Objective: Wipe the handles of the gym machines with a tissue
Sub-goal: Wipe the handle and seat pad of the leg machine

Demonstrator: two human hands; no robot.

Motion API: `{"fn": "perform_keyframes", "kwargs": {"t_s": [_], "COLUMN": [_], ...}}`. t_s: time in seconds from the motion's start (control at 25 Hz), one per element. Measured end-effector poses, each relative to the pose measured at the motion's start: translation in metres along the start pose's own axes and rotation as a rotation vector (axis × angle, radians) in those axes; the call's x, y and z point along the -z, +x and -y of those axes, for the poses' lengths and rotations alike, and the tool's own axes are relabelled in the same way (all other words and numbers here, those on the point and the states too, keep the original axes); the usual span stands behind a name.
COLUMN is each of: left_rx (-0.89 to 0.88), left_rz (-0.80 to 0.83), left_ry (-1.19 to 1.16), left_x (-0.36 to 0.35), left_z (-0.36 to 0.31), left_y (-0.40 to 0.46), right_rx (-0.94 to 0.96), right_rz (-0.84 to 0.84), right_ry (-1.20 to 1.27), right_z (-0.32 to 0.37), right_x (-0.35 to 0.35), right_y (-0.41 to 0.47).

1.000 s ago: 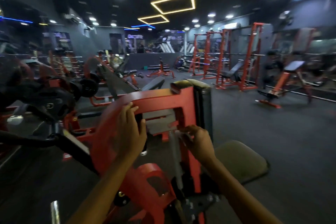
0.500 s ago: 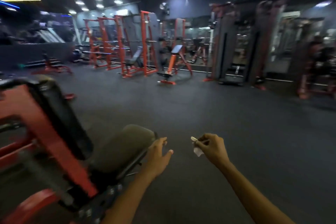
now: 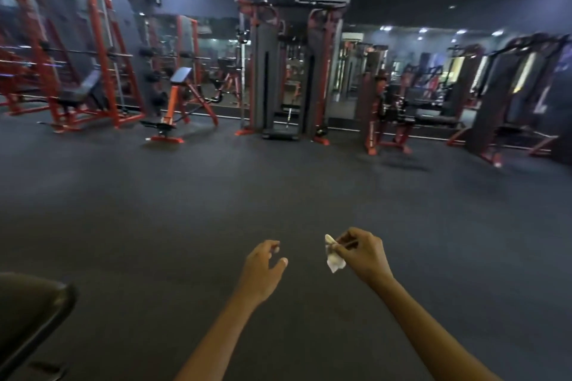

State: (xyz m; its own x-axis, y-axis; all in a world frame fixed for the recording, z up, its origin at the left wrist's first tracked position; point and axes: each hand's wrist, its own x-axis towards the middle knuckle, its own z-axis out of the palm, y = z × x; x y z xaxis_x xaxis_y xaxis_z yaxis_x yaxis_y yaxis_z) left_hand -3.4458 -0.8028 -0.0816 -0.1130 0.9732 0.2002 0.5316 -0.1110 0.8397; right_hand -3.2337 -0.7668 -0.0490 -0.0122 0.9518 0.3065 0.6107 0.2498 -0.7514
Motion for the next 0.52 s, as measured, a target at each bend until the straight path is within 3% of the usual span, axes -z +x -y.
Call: {"fn": "perform_keyframes", "kwargs": {"t_s": [0.28, 0.52], "left_rx": [-0.075, -0.147], "left_rz": [0.170, 0.274], "left_ry": [-0.021, -0.059], "left_x": [-0.099, -0.182], "left_z": [-0.032, -0.044], "left_y": [0.120, 0.266], "right_rx": [-0.134, -0.167], "right_rz": [-0.124, -0.211], "right_ry": [-0.007, -0.030], "right_z": [-0.086, -0.150], "right_x": [0.060, 0.082], "right_y": [0.081, 0.212]}}
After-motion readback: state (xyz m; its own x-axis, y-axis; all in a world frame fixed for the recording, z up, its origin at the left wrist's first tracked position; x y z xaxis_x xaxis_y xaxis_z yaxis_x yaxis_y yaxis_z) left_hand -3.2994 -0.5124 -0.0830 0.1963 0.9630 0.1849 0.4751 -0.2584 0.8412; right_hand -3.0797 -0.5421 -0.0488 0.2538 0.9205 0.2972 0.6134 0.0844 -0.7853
